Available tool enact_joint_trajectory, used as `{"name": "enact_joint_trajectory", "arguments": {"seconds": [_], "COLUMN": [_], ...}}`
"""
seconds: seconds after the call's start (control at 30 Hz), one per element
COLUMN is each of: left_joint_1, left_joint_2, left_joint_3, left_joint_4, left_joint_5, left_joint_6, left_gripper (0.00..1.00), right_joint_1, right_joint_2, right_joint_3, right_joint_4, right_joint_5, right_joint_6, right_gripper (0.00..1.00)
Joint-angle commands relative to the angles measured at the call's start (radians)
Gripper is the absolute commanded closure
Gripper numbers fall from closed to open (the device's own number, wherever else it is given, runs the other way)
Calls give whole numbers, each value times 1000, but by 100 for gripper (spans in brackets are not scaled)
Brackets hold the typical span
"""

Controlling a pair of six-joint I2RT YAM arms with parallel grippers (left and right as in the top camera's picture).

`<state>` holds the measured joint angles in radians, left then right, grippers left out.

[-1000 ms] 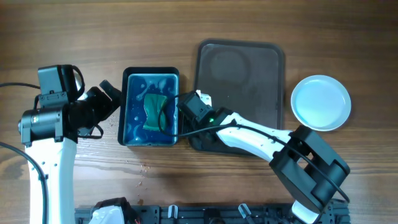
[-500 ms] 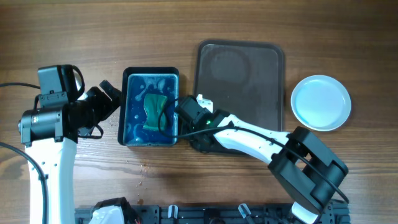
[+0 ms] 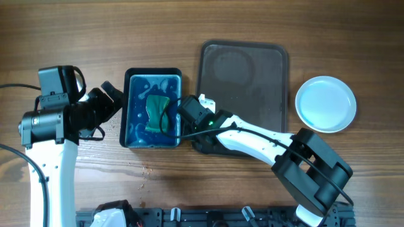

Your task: Clean dirty plates on tray and stack at the side

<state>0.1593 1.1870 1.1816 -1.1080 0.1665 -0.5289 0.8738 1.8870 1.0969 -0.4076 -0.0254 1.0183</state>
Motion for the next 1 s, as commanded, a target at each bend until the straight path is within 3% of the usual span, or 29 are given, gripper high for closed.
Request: {"name": "enact_joint_trajectory", "arguments": {"seconds": [0.0, 0.33, 0.43, 0.5, 0.63, 0.7, 0.73, 0.77, 0.97], "left_joint_1": [6, 6, 6, 6, 6, 6, 6, 6, 6], "left_joint_2": [-7, -7, -7, -7, -7, -7, -7, -7, -7], "left_joint_3": [12, 12, 12, 12, 12, 12, 12, 12, 12], "left_joint_4": [0, 0, 0, 0, 0, 0, 0, 0, 0], "left_joint_5": [12, 12, 12, 12, 12, 12, 12, 12, 12], "left_joint_6": [1, 1, 1, 1, 1, 1, 1, 1, 1], "left_gripper": [0, 0, 0, 0, 0, 0, 0, 0, 0], "right_joint_1": [6, 5, 2, -6, -30, -57, -76, -99, -293], "right_joint_2": [93, 93, 79, 40, -103, -211, -261, -306, -426], "right_joint_3": [-44, -45, -44, -34, -15, -15, -15, -15, -15], "right_joint_4": [-59, -153, -151, -147, -169, -198, -212, -230, -331], "right_joint_5": [-80, -80, -81, -83, -40, -9, 3, 11, 2], "right_joint_6": [65, 169, 117, 0, -164, -225, -265, -307, -525], "right_gripper": [96, 96, 95, 94, 85, 76, 64, 60, 47]}}
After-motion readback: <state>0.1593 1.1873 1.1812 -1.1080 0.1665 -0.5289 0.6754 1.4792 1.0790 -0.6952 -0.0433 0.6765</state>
